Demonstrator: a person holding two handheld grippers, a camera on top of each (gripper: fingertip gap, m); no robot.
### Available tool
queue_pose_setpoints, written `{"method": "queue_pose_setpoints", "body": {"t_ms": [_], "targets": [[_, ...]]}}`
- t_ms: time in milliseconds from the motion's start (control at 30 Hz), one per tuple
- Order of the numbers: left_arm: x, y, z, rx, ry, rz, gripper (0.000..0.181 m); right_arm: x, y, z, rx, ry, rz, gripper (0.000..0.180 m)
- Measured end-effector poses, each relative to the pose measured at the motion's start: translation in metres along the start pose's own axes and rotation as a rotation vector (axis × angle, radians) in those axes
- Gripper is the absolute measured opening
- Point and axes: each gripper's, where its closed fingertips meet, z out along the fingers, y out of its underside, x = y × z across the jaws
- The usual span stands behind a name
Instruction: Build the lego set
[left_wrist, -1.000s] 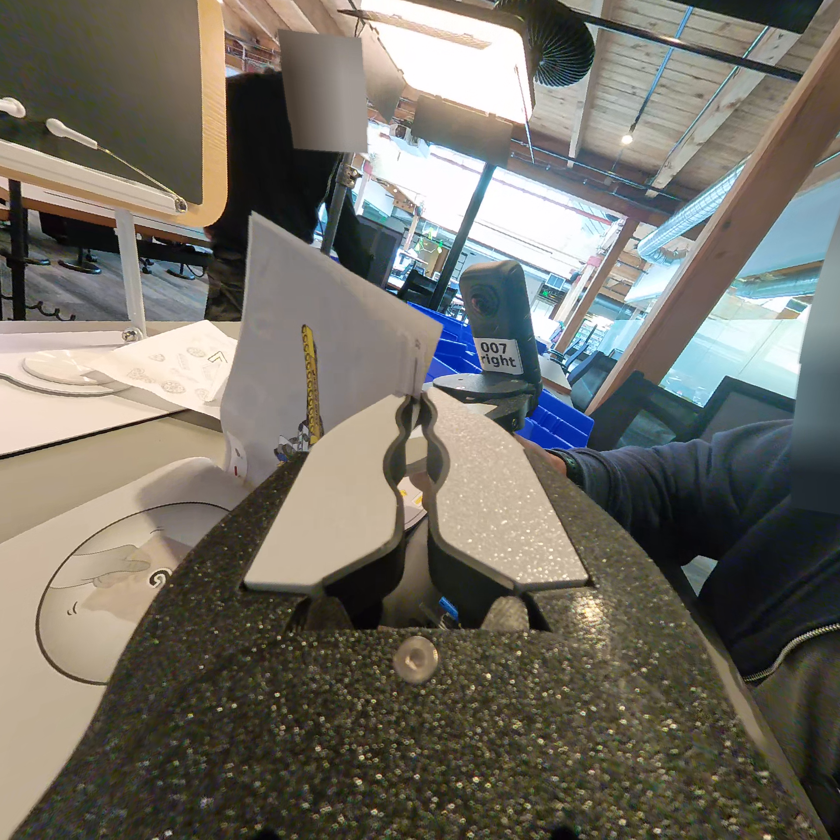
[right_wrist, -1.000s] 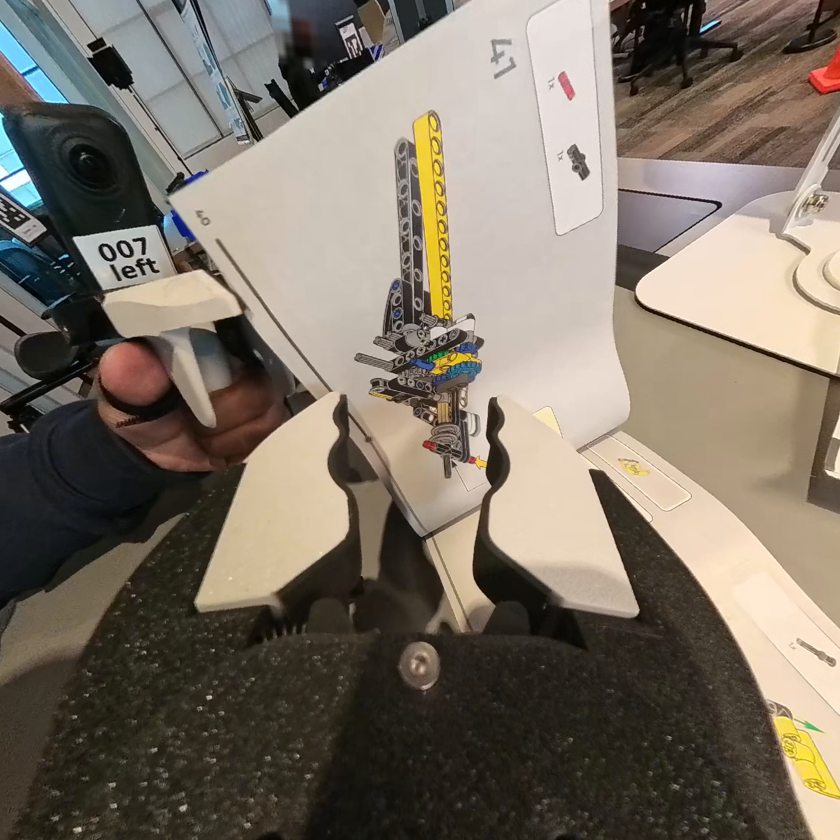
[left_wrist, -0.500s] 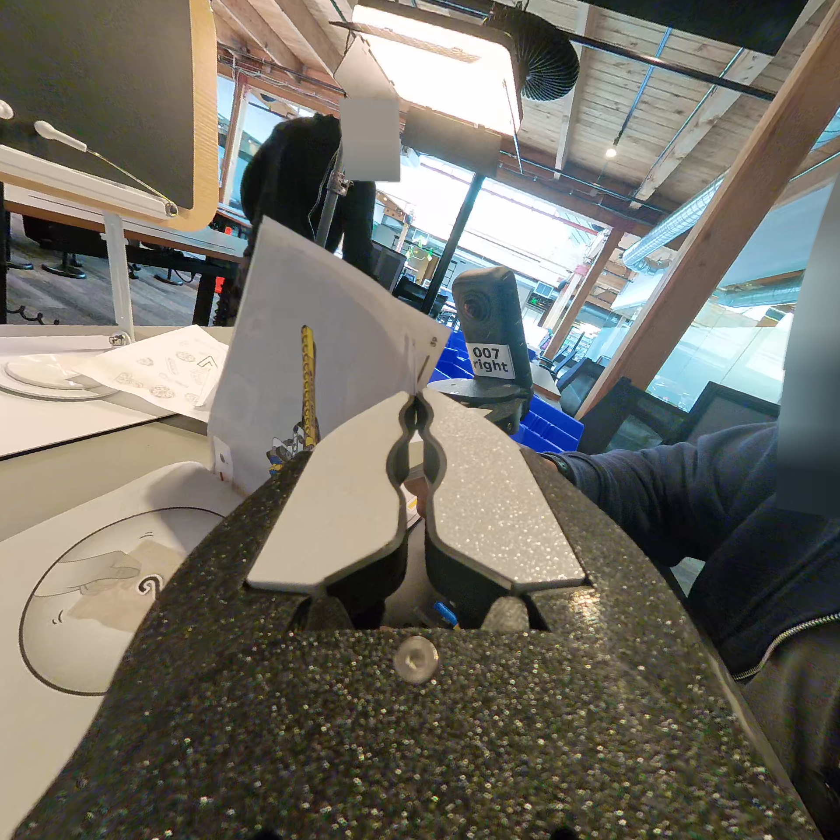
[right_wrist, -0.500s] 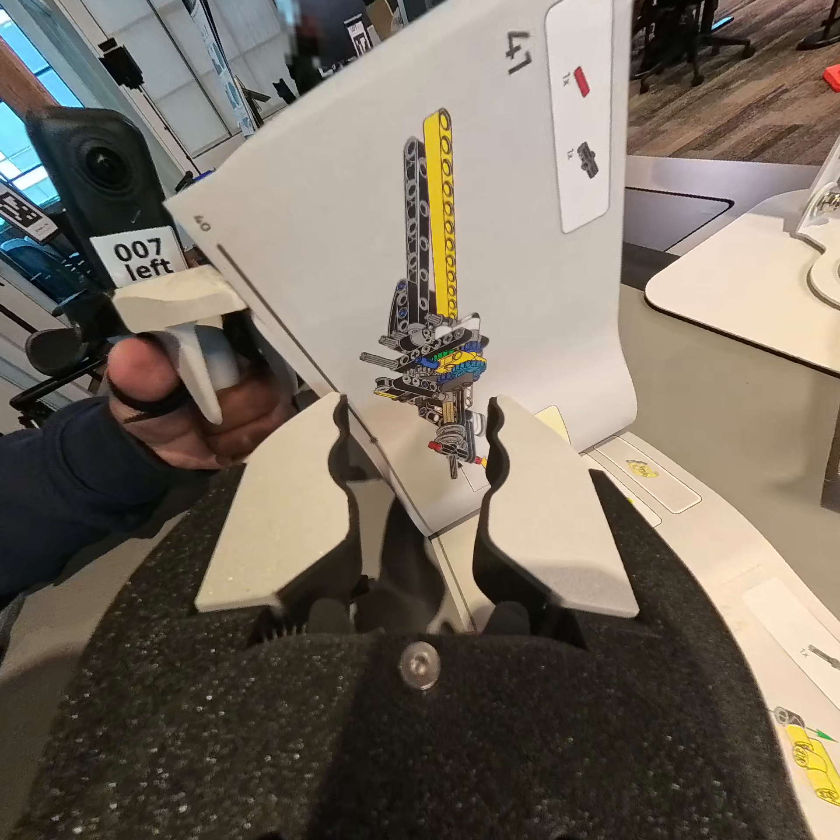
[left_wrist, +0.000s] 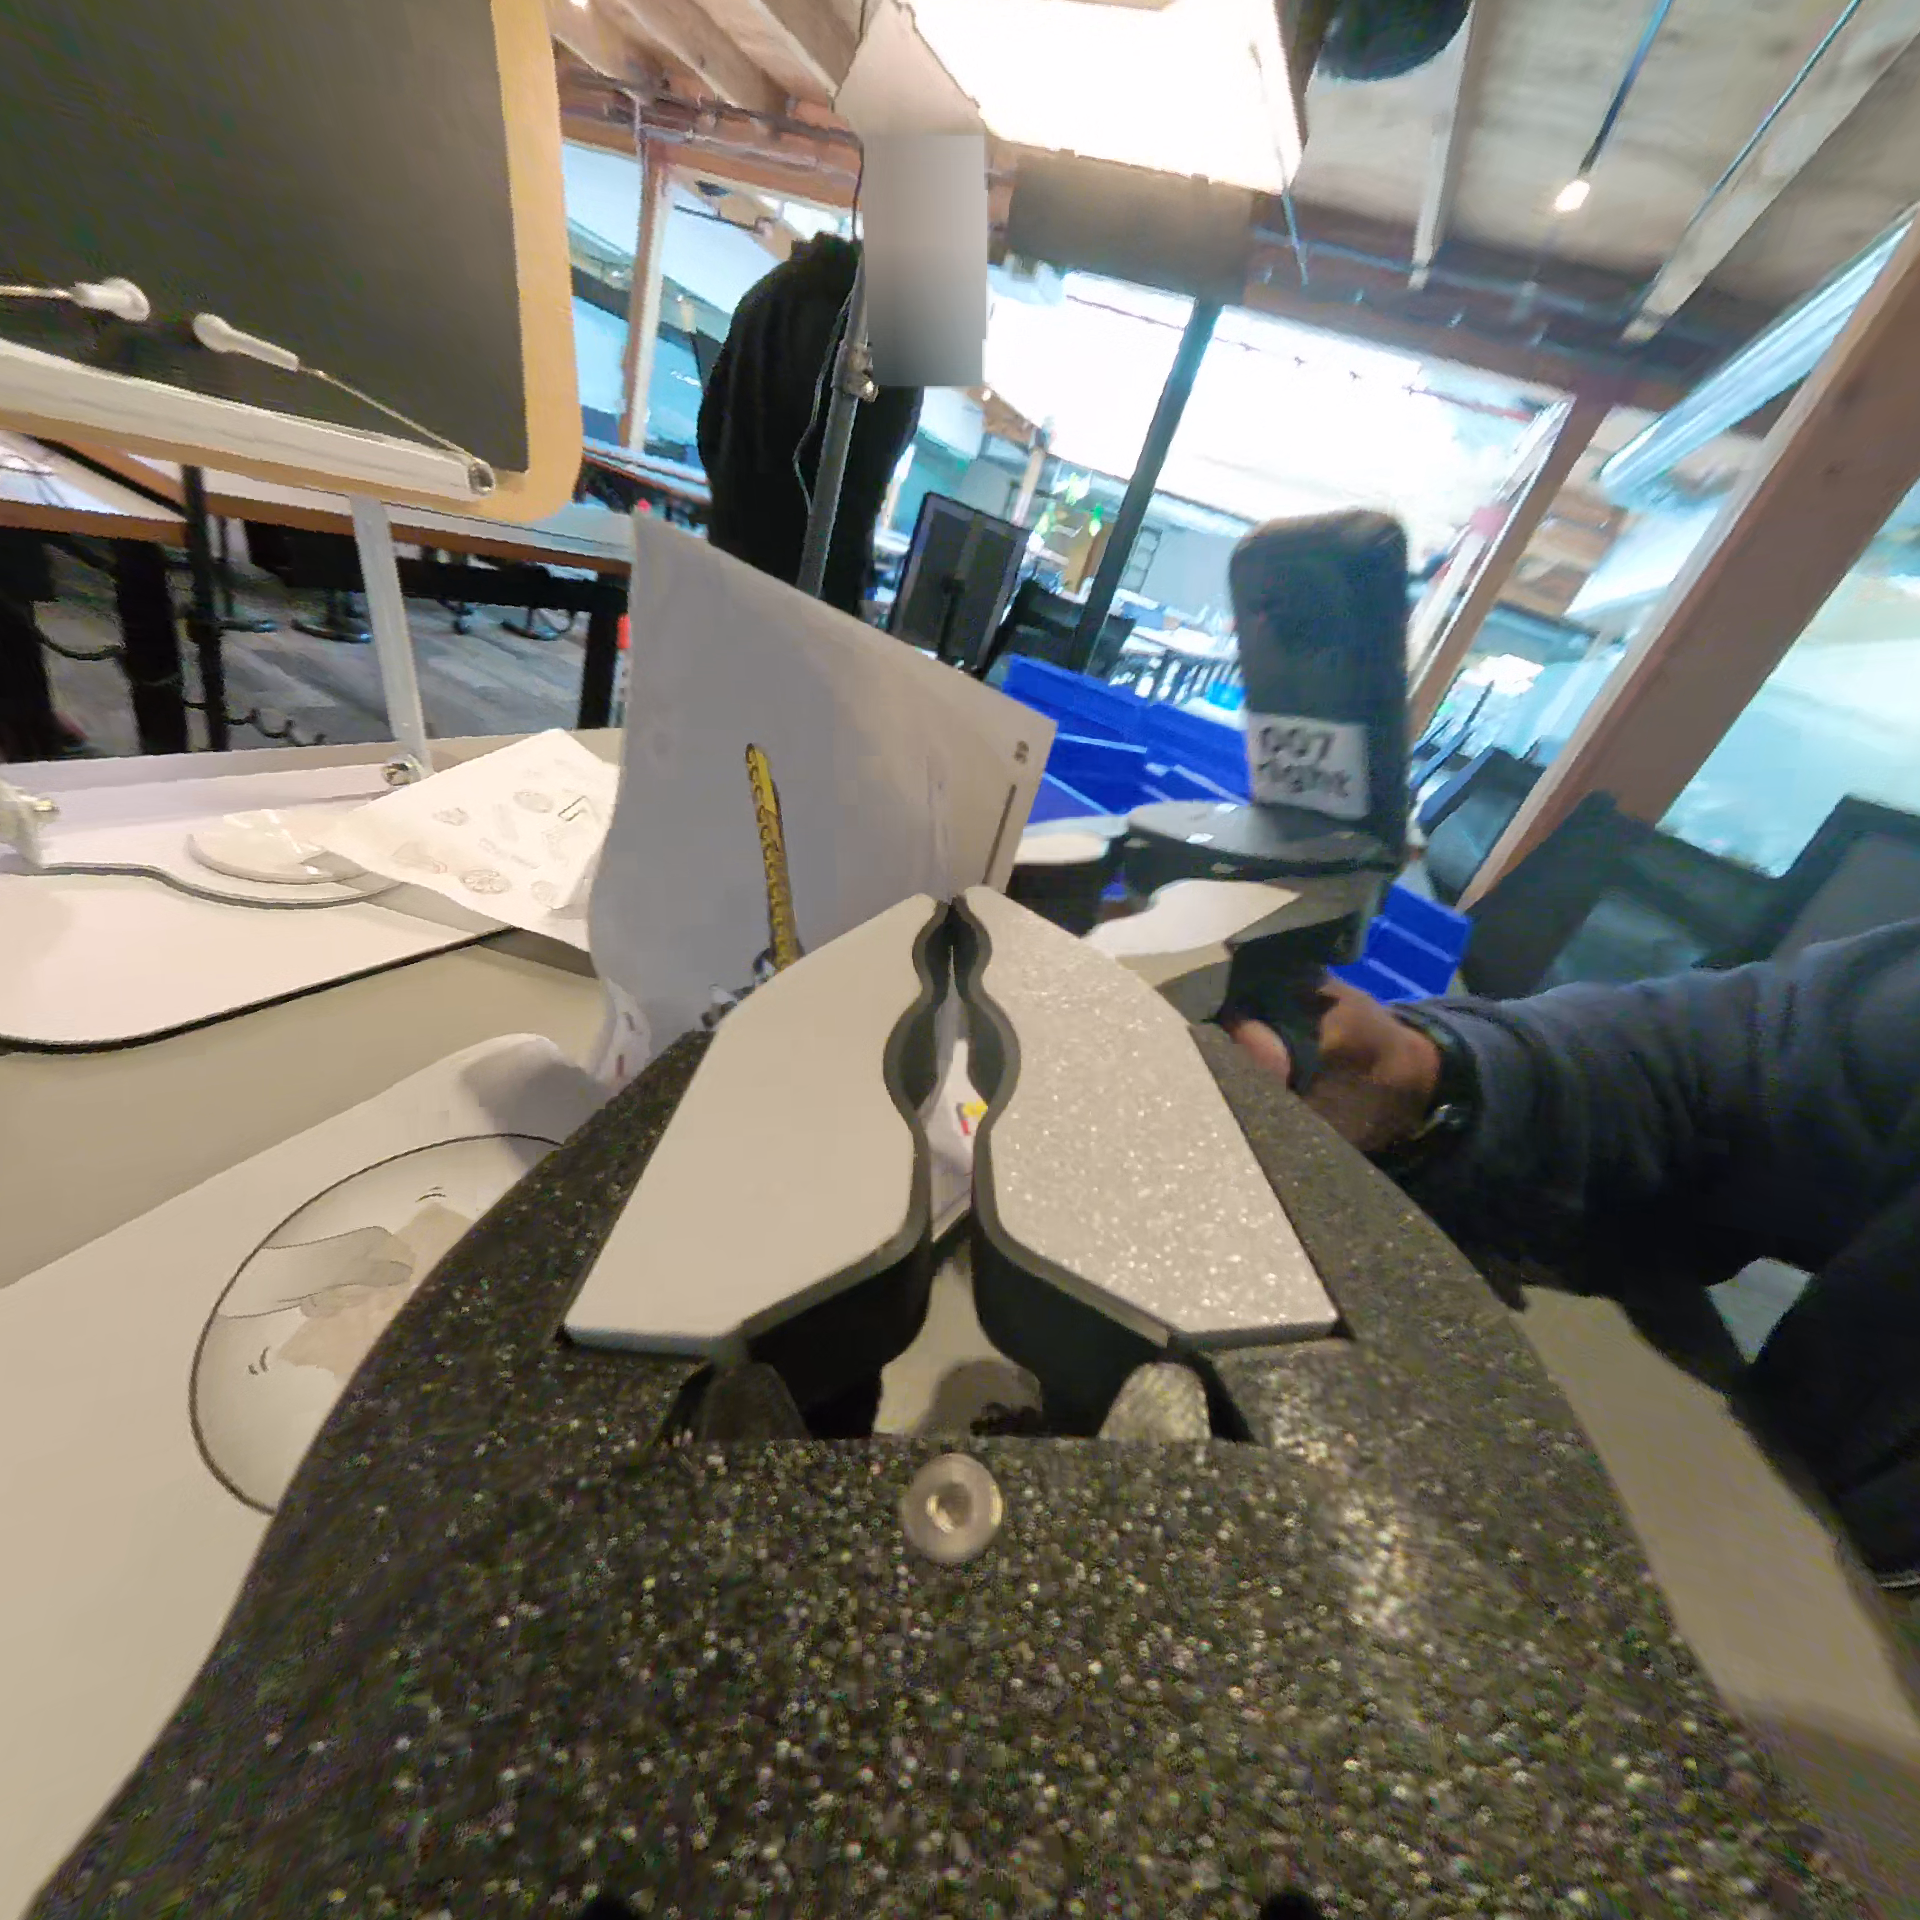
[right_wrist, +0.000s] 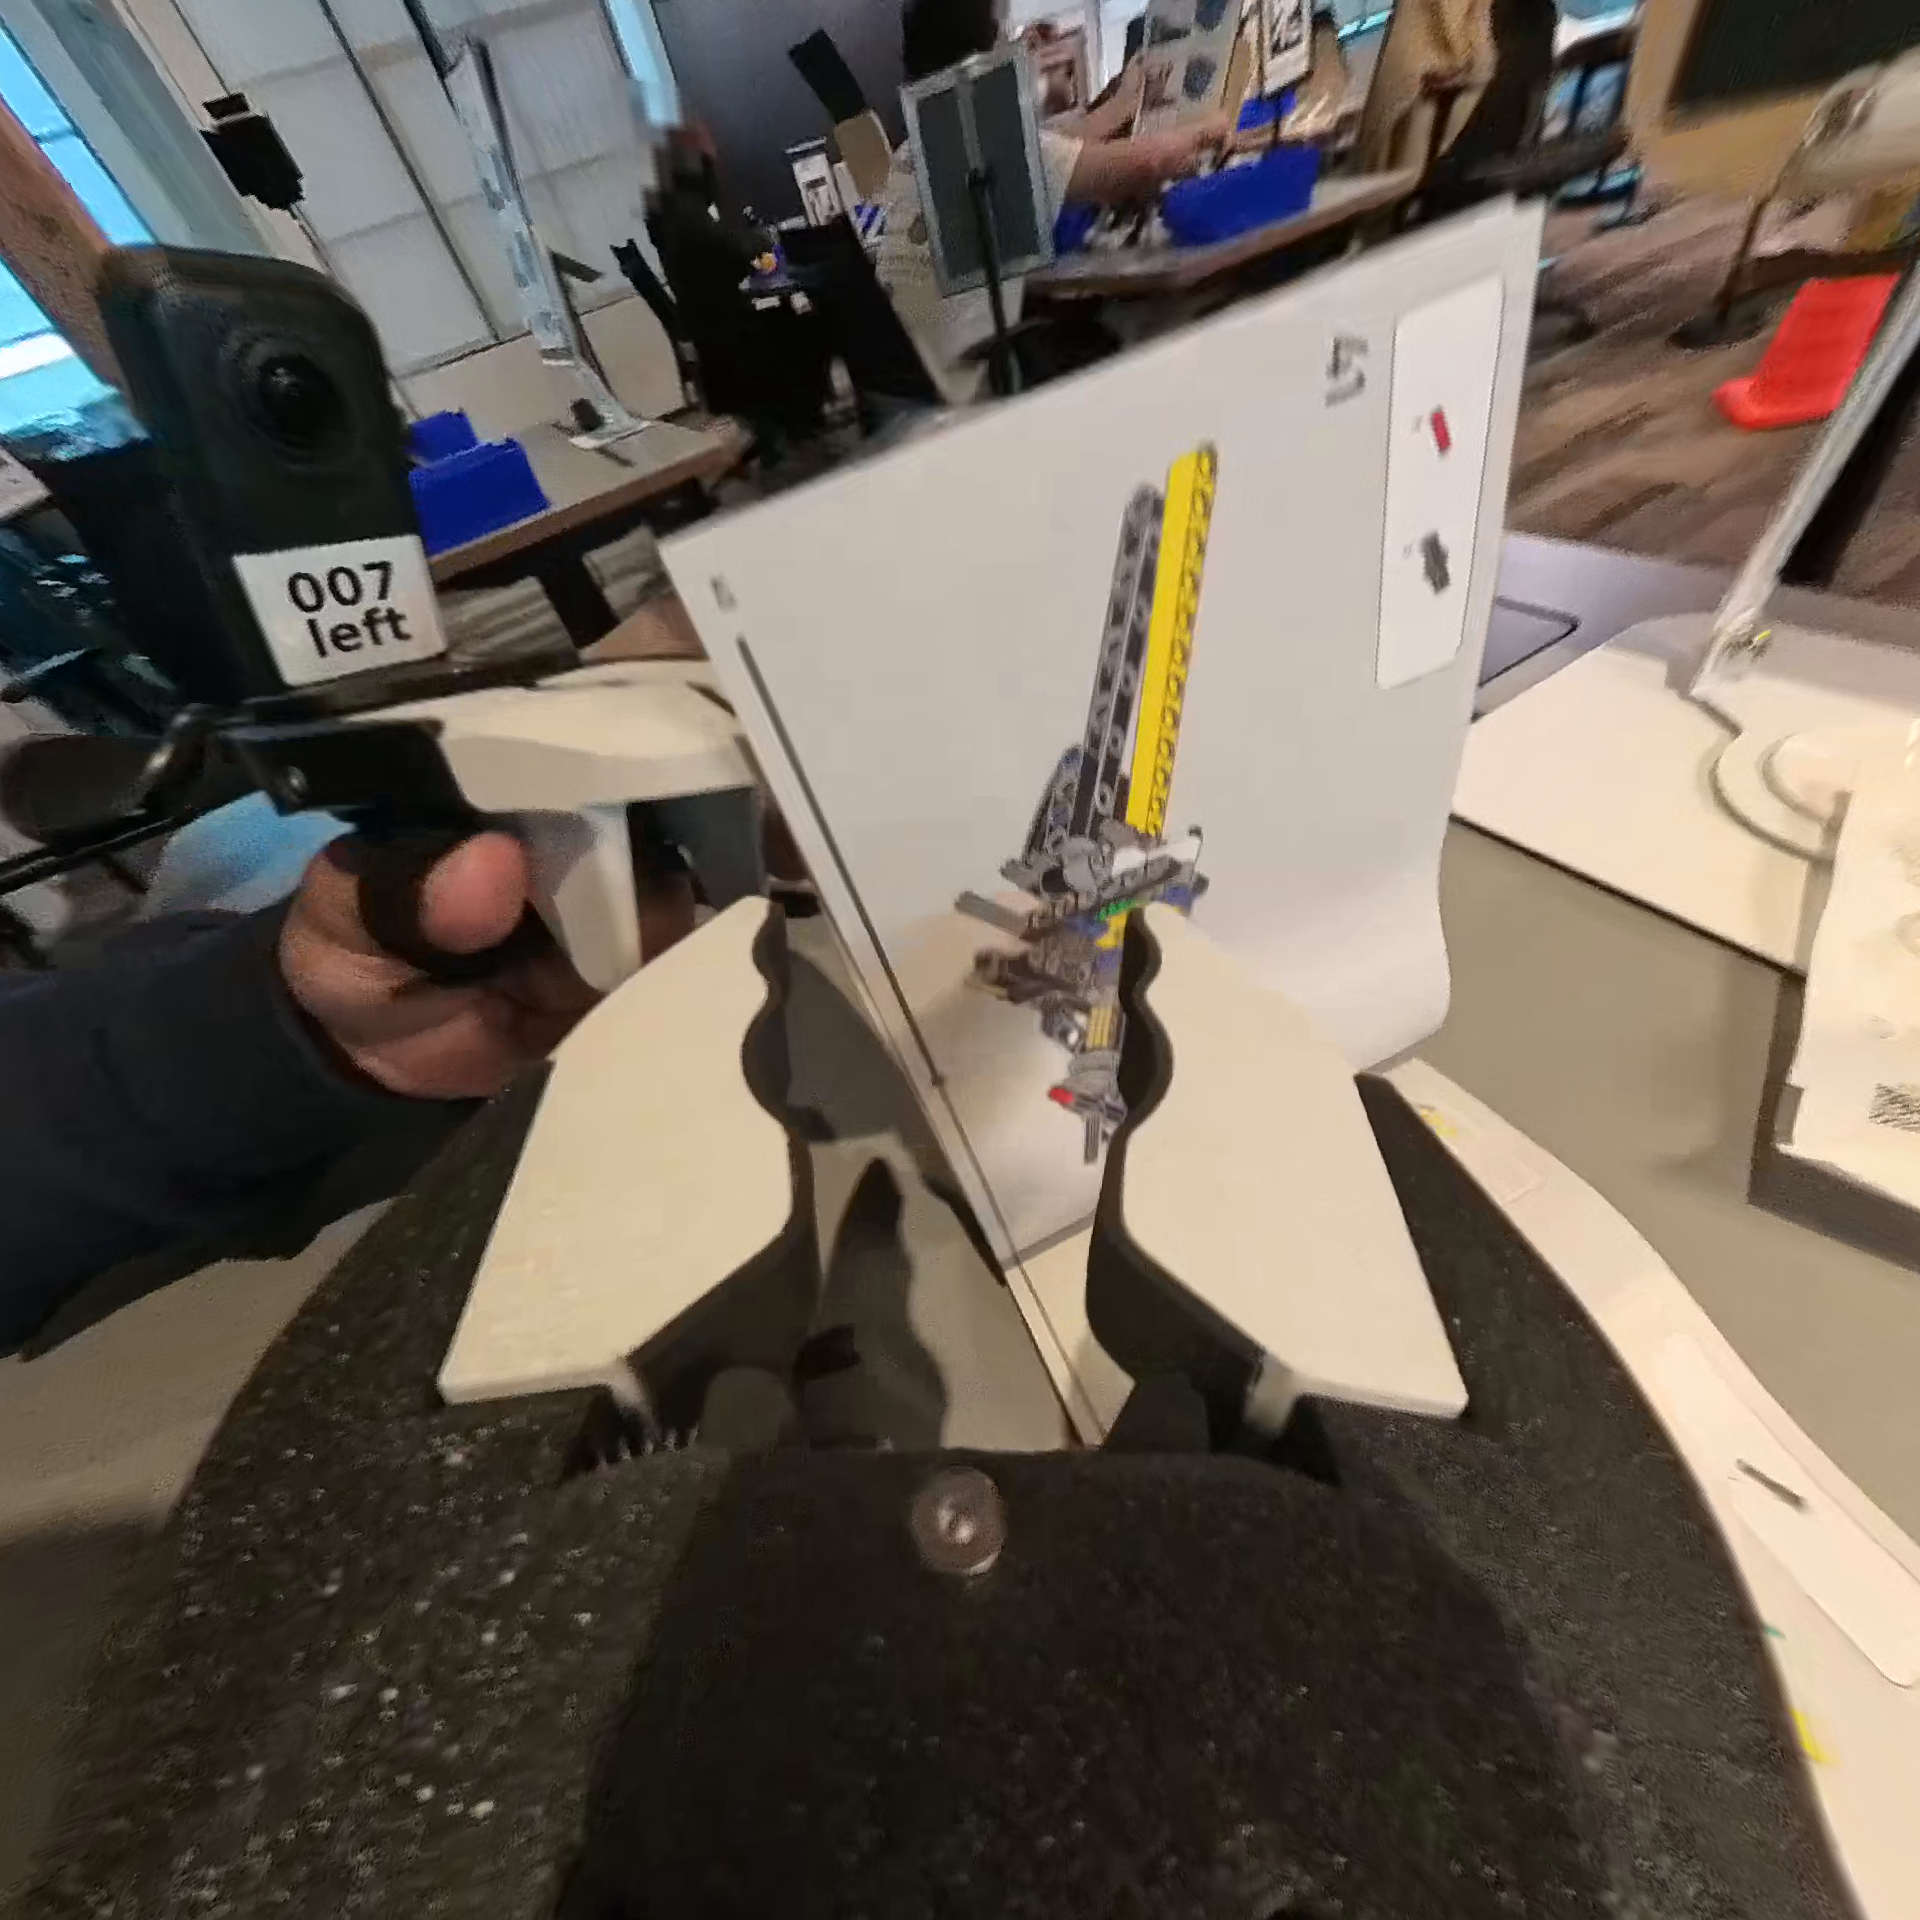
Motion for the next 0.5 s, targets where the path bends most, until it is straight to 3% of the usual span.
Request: {"method": "queue_pose_setpoints", "body": {"t_ms": [200, 500], "targets": [[-0.001, 0.011, 0.006, -0.050, -0.069, 0.064, 0.000, 0.009, -0.017, -0.017, 0.051, 0.199, -0.165, 0.061], [-0.011, 0.003, -0.003, -0.016, -0.079, 0.025, 0.000, 0.048, -0.022, -0.070, 0.055, 0.453, -0.199, 0.060]]}}
